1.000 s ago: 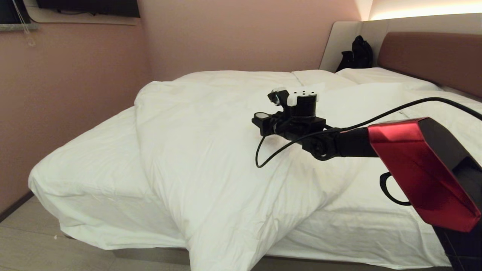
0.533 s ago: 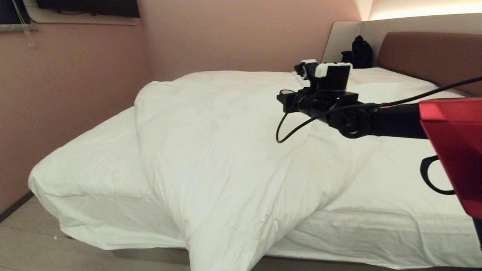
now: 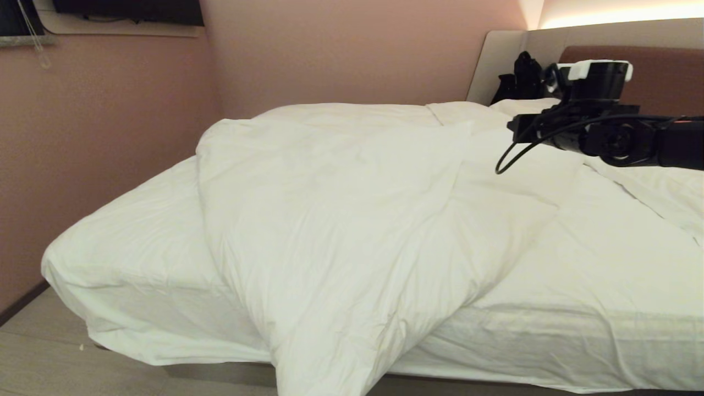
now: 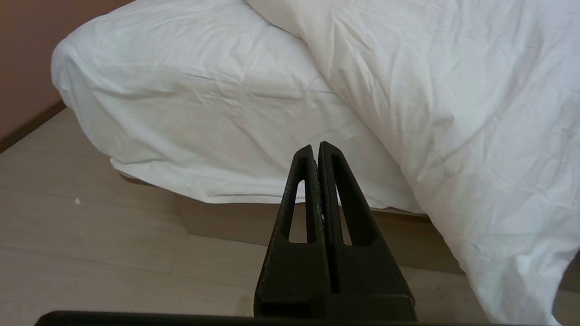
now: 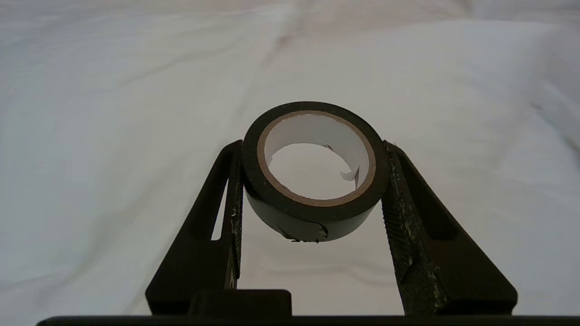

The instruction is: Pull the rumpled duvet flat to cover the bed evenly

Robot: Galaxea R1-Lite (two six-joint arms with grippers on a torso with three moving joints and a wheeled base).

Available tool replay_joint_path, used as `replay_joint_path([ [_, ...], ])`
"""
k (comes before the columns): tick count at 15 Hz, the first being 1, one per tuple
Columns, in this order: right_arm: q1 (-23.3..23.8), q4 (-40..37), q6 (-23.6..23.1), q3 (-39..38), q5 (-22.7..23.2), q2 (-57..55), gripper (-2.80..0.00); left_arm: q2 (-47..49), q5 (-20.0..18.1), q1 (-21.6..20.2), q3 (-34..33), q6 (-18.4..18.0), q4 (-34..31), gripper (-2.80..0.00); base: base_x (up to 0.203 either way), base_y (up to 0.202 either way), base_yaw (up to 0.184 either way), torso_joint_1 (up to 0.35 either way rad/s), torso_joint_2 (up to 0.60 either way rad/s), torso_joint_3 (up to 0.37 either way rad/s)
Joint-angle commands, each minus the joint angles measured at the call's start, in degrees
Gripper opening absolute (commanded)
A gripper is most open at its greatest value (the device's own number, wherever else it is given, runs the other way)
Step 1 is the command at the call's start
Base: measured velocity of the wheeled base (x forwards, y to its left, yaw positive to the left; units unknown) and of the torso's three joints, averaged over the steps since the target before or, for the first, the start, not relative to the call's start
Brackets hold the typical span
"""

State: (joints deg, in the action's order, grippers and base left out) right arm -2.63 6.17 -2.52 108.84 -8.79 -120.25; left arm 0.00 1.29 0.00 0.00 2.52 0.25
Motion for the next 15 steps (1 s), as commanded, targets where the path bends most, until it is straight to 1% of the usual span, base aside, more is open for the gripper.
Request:
replay_joint_path([
  [1, 5.8, -2.5, 0.7, -0.2, -0.7, 1.7, -2.8, 0.0, 0.0, 0.0, 0.0, 0.0, 0.0, -2.8, 0.0, 0.0, 0.0, 0.0, 0.0, 0.0],
  [2, 9.0, -5.1, 1.9, -0.2, -2.0, 2.5, -2.8, 0.0, 0.0, 0.0, 0.0, 0.0, 0.0, -2.8, 0.0, 0.0, 0.0, 0.0, 0.0, 0.0],
  [3, 10.9, -7.3, 3.6, -0.4, -3.7, 3.6, -2.8, 0.0, 0.0, 0.0, 0.0, 0.0, 0.0, -2.8, 0.0, 0.0, 0.0, 0.0, 0.0, 0.0],
  [4, 11.5, -8.4, 4.7, -0.7, -4.7, 4.1, -2.8, 0.0, 0.0, 0.0, 0.0, 0.0, 0.0, -2.8, 0.0, 0.0, 0.0, 0.0, 0.0, 0.0],
  [5, 13.7, -10.3, 6.1, -1.2, -6.1, 5.2, -2.8, 0.0, 0.0, 0.0, 0.0, 0.0, 0.0, -2.8, 0.0, 0.0, 0.0, 0.0, 0.0, 0.0],
  [8, 19.5, -14.1, 9.9, -2.7, -15.6, 6.6, -2.8, 0.0, 0.0, 0.0, 0.0, 0.0, 0.0, -2.8, 0.0, 0.0, 0.0, 0.0, 0.0, 0.0],
  [12, 26.1, -21.2, 16.2, -4.9, -19.2, 8.6, -2.8, 0.0, 0.0, 0.0, 0.0, 0.0, 0.0, -2.8, 0.0, 0.0, 0.0, 0.0, 0.0, 0.0],
  [14, 29.9, -22.0, 17.2, -6.1, -19.9, 8.8, -2.8, 0.0, 0.0, 0.0, 0.0, 0.0, 0.0, -2.8, 0.0, 0.0, 0.0, 0.0, 0.0, 0.0],
  [15, 31.0, -22.0, 17.3, -6.9, -19.9, 8.8, -2.8, 0.0, 0.0, 0.0, 0.0, 0.0, 0.0, -2.8, 0.0, 0.0, 0.0, 0.0, 0.0, 0.0],
])
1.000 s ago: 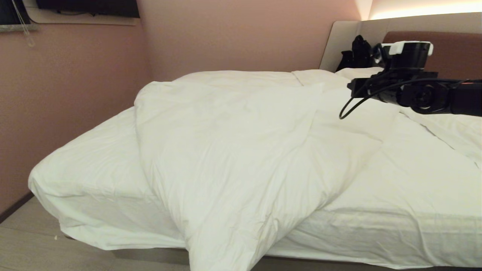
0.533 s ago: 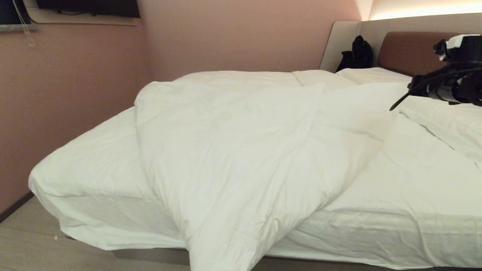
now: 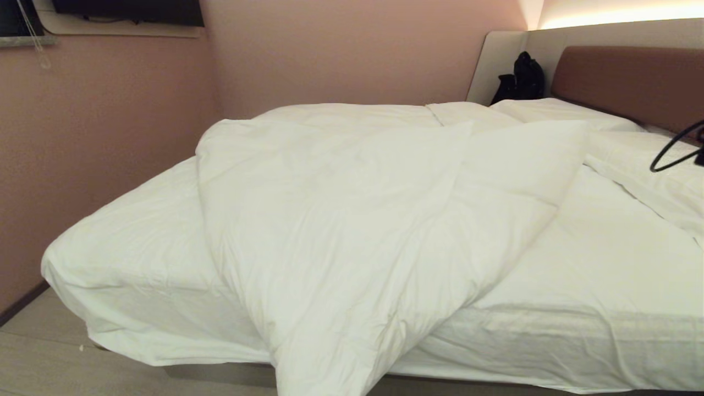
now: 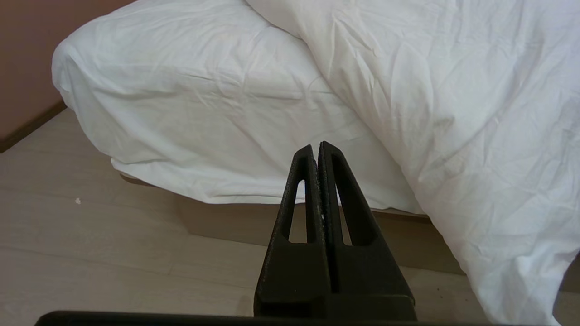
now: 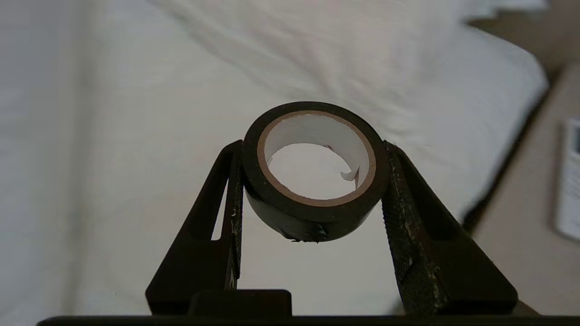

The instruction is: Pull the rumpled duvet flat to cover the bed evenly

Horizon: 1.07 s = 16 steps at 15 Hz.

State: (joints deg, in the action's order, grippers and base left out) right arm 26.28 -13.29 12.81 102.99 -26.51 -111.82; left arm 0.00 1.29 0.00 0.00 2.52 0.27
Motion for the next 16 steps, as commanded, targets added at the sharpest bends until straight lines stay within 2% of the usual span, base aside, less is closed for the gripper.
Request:
replay_joint_path([
  [1, 3.8, -2.5, 2.0, -2.0, -2.2, 0.4, -2.8, 0.0, 0.0, 0.0, 0.0, 0.0, 0.0, -2.8, 0.0, 0.0, 0.0, 0.0, 0.0, 0.0],
  [10, 18.2, -2.0, 2.4, -12.6, -1.3, 1.3, -2.8, 0.0, 0.0, 0.0, 0.0, 0.0, 0.0, -2.8, 0.0, 0.0, 0.0, 0.0, 0.0, 0.0],
  [13, 22.3, -1.9, 1.5, -14.7, 1.4, 1.6, -2.8, 0.0, 0.0, 0.0, 0.0, 0.0, 0.0, -2.8, 0.0, 0.0, 0.0, 0.0, 0.0, 0.0],
  [16, 26.2, -1.7, -0.3, -16.2, 1.9, 1.1, -2.8, 0.0, 0.0, 0.0, 0.0, 0.0, 0.0, -2.8, 0.0, 0.0, 0.0, 0.0, 0.0, 0.0],
])
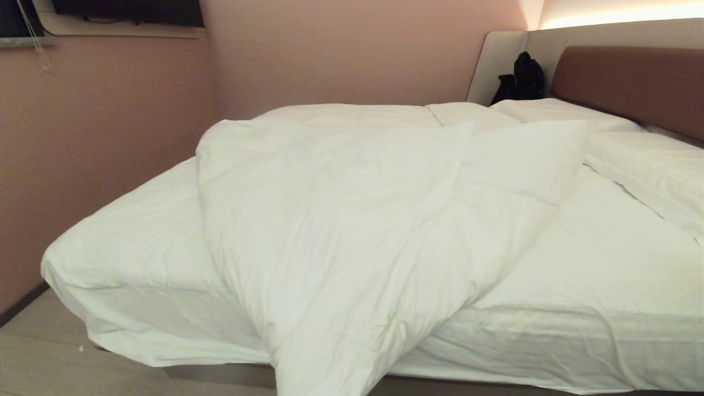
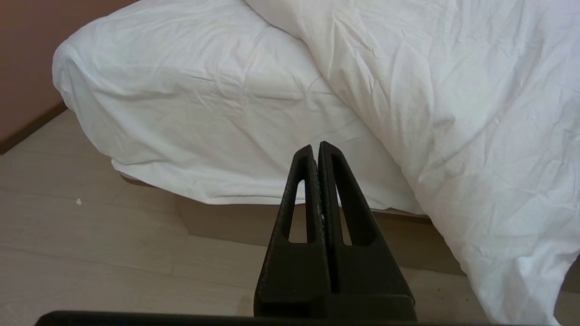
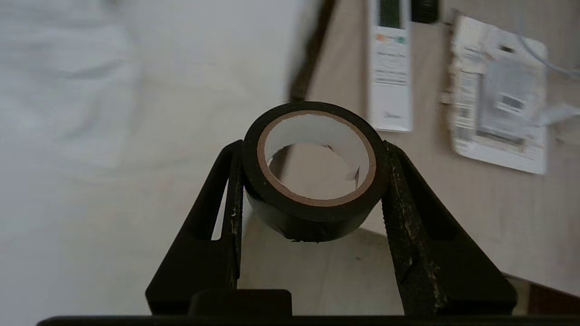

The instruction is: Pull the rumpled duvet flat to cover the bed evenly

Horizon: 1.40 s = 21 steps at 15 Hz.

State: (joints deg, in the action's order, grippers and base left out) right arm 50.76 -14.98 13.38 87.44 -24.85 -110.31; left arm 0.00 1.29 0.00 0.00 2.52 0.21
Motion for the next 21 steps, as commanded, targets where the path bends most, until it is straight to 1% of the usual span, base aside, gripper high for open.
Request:
replay_joint_path([
  [1, 3.1, -0.1, -1.1, -0.8, 0.2, -1.1, -2.8, 0.0, 0.0, 0.0, 0.0, 0.0, 0.1, -2.8, 0.0, 0.0, 0.0, 0.0, 0.0, 0.0],
  [3, 4.1, -0.1, -1.1, -1.2, 0.2, -1.7, -2.8, 0.0, 0.1, 0.0, 0.0, 0.0, 0.1, -2.8, 0.0, 0.0, 0.0, 0.0, 0.0, 0.0],
  [4, 5.5, -0.2, -0.9, -2.0, 0.2, -1.8, -2.8, 0.0, 0.0, 0.0, 0.0, 0.0, 0.1, -2.8, 0.0, 0.0, 0.0, 0.0, 0.0, 0.0],
  [7, 7.0, 0.0, -0.3, -4.2, 0.1, -2.3, -2.8, 0.0, 0.0, 0.0, 0.0, 0.0, 0.1, -2.8, 0.0, 0.0, 0.0, 0.0, 0.0, 0.0],
  [9, 9.0, 0.8, -0.3, -6.0, 0.3, -3.8, -2.8, 0.0, 0.0, 0.0, 0.0, 0.0, 0.1, -2.8, 0.0, 0.0, 0.0, 0.0, 0.0, 0.0],
  [13, 10.6, 4.7, -1.5, -7.8, 0.2, -6.1, -2.8, 0.0, 0.0, 0.0, 0.0, 0.0, 0.1, -2.8, 0.0, 0.0, 0.0, 0.0, 0.0, 0.0],
  [21, 12.7, 5.0, -1.6, -8.0, 0.7, -11.1, -2.8, 0.0, 0.0, 0.0, 0.0, 0.0, 0.1, -2.8, 0.0, 0.0, 0.0, 0.0, 0.0, 0.0],
])
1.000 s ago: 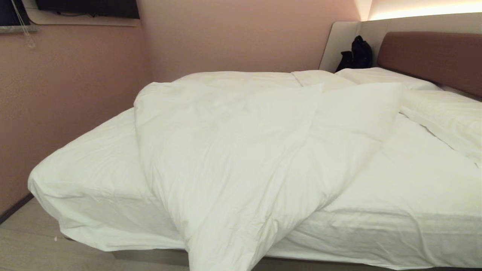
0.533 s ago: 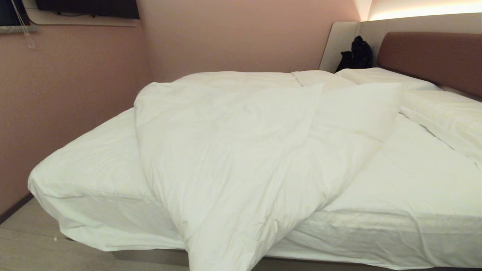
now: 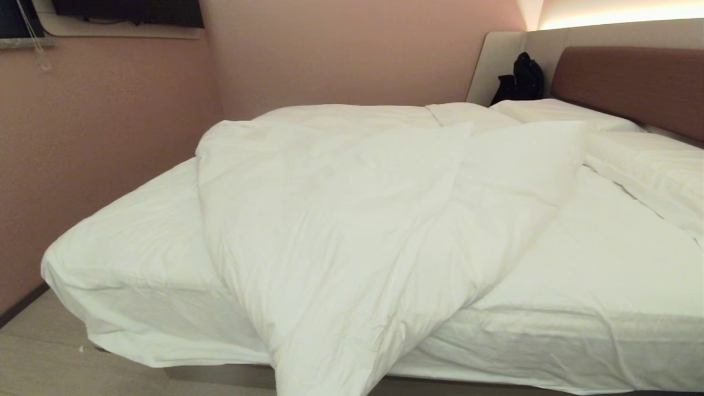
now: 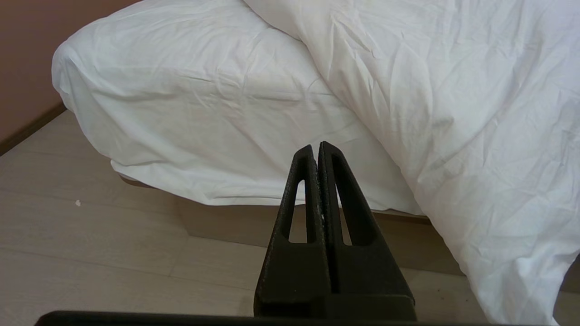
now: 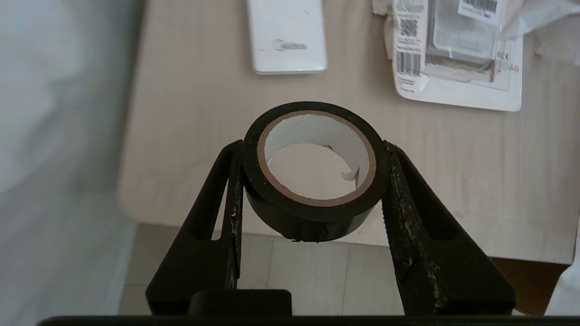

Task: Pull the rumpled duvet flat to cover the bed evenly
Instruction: Hold the folded corner of the quilt

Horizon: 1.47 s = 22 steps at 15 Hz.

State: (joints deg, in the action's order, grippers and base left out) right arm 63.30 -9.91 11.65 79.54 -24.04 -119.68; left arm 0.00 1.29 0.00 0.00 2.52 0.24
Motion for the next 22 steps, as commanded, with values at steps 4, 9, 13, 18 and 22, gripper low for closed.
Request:
replay_joint_path([
  [4, 0.2, 1.9, 0.1, -0.7, -0.2, -4.4, -2.8, 0.0, 0.0, 0.0, 0.0, 0.0, 0.0, -2.8, 0.0, 0.0, 0.0, 0.0, 0.0, 0.0],
  [9, 0.2, 3.3, 0.2, -0.4, -0.3, -7.6, -2.8, 0.0, 0.0, 0.0, 0.0, 0.0, 0.0, -2.8, 0.0, 0.0, 0.0, 0.0, 0.0, 0.0],
  [13, 0.2, 4.3, 0.1, -0.2, -0.4, -8.1, -2.8, 0.0, 0.0, 0.0, 0.0, 0.0, 0.0, -2.8, 0.0, 0.0, 0.0, 0.0, 0.0, 0.0],
  [18, 0.2, 4.4, 0.0, -0.1, -0.4, -7.3, -2.8, 0.0, 0.0, 0.0, 0.0, 0.0, 0.0, -2.8, 0.0, 0.0, 0.0, 0.0, 0.0, 0.0],
  [22, 0.2, 4.3, 0.1, 0.2, -0.5, -7.5, -2.8, 0.0, 0.0, 0.0, 0.0, 0.0, 0.0, -2.8, 0.0, 0.0, 0.0, 0.0, 0.0, 0.0],
])
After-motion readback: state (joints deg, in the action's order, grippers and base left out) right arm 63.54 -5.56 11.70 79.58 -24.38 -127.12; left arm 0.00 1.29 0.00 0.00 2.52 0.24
